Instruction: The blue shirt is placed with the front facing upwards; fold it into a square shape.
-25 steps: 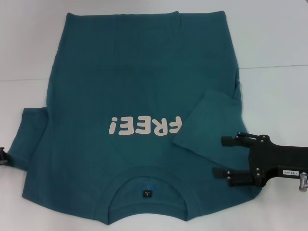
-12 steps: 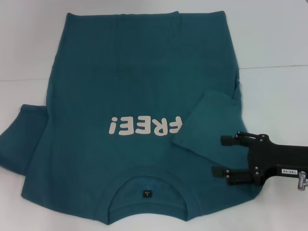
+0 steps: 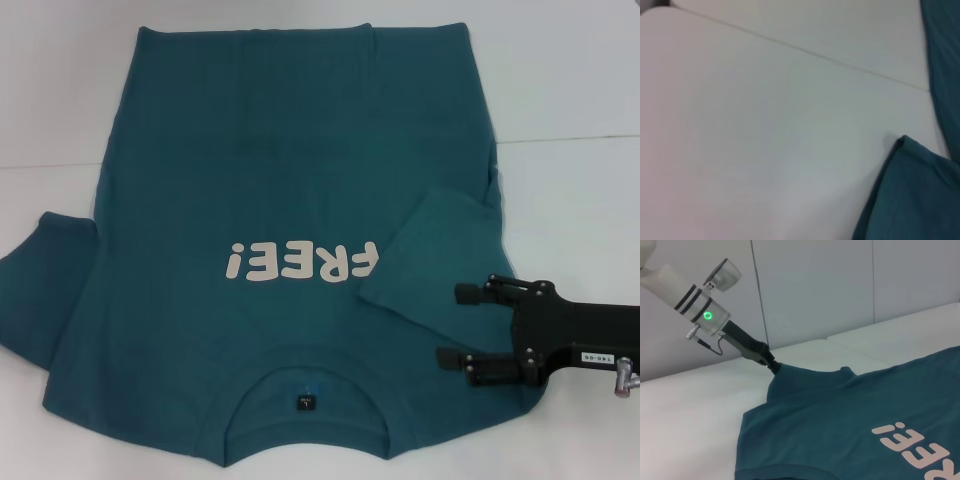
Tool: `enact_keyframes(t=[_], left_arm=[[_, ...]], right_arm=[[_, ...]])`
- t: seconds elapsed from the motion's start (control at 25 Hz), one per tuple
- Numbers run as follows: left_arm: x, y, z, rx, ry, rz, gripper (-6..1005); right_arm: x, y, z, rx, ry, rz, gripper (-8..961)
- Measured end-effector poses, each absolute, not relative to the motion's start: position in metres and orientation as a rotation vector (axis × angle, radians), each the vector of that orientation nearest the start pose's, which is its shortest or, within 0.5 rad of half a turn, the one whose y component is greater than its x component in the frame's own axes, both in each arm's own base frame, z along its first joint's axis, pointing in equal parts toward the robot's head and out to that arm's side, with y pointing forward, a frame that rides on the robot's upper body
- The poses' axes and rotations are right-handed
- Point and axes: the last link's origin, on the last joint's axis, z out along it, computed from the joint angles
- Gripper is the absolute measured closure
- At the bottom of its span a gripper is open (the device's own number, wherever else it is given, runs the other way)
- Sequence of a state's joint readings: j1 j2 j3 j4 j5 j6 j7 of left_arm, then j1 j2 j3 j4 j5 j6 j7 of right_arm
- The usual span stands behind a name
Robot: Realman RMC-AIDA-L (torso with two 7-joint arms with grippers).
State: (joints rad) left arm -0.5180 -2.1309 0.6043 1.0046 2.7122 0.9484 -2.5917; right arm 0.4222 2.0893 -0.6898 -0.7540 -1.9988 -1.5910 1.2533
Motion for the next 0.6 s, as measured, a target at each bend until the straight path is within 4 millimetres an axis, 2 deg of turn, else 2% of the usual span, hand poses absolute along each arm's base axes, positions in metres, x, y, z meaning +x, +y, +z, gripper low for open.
enact_keyframes(t=[0.6], left_arm=[[-0.360, 0.380, 0.095, -1.527, -1.484, -0.186, 979]], right_arm=[[0.285, 0.306, 0.009, -2.706, 0.481, 0.633, 12]])
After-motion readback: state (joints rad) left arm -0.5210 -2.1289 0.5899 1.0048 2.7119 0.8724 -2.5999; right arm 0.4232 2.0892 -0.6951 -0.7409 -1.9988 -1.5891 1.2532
